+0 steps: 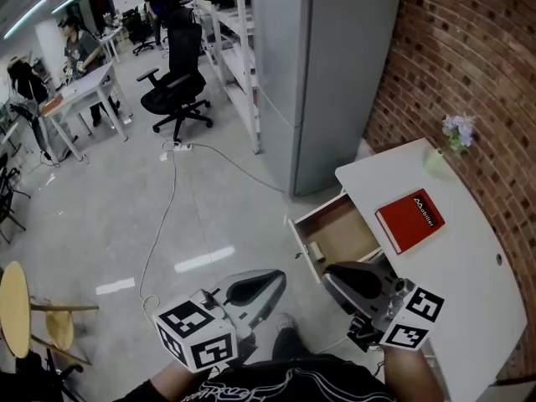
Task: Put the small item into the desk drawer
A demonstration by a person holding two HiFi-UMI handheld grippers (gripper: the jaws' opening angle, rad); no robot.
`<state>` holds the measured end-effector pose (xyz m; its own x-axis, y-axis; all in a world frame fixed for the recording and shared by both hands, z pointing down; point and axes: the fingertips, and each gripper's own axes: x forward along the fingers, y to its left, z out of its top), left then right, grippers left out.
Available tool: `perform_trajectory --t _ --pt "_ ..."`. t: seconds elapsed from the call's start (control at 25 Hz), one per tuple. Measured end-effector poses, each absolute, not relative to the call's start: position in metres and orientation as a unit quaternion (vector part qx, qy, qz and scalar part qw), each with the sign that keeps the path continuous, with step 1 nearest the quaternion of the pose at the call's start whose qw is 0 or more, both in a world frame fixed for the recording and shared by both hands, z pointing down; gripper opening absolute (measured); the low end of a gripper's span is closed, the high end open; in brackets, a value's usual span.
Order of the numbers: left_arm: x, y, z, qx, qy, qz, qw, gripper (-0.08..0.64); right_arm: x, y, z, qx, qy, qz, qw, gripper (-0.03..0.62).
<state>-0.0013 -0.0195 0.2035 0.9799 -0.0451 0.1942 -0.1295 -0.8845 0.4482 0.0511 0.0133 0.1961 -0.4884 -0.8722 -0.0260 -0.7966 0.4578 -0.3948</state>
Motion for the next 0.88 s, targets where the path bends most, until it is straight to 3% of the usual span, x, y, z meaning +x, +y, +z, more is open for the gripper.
perform_trajectory --t 0.2,0.88 --pt "-0.005 0.001 0.181 0.977 -0.033 0.075 0.199 0.021 0.042 0.032 0.18 -0.501 0.846 -0.147 0.111 0.057" --pt "-0.002 -0.005 0.188 0.974 -0.037 0.072 0.213 0.021 0.038 0.023 0.187 -0.499 0.849 -0.145 0.092 0.054"
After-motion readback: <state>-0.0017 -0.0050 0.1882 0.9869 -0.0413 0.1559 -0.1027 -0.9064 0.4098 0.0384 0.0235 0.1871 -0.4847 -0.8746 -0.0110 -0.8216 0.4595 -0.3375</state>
